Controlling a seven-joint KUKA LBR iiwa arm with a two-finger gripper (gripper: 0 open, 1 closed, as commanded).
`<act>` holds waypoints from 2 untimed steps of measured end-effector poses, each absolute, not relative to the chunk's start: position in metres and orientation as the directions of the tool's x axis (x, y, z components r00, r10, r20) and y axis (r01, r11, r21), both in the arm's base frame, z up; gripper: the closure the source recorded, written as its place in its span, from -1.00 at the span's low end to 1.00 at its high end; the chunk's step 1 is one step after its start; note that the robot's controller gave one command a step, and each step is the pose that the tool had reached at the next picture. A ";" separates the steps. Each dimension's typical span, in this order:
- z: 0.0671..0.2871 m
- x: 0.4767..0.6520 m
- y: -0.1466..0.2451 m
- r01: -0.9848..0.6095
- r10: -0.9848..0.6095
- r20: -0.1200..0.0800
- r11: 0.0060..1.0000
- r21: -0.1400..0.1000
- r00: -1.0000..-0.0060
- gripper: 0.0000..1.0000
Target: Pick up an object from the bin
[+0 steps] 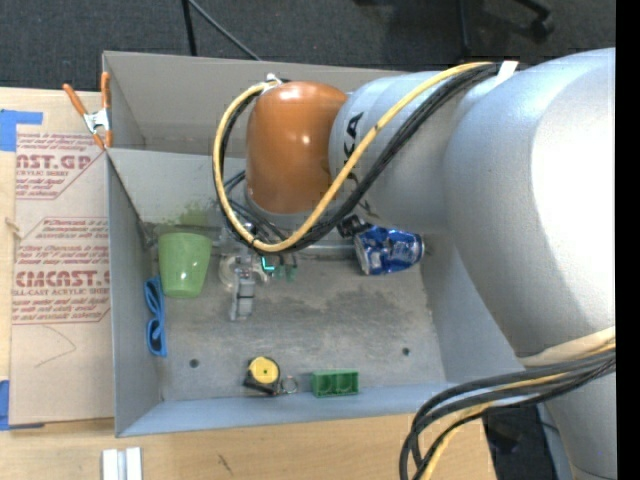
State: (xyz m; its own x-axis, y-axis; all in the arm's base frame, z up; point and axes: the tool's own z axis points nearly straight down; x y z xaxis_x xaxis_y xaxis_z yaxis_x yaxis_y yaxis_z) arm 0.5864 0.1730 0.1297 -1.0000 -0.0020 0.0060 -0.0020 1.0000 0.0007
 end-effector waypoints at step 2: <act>0.101 0.568 0.245 -0.390 -0.390 -0.003 0.921 0.001 -0.921 -1.00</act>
Offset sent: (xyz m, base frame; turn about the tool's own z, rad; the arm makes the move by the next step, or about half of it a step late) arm 0.0043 0.0563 -0.0597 0.1734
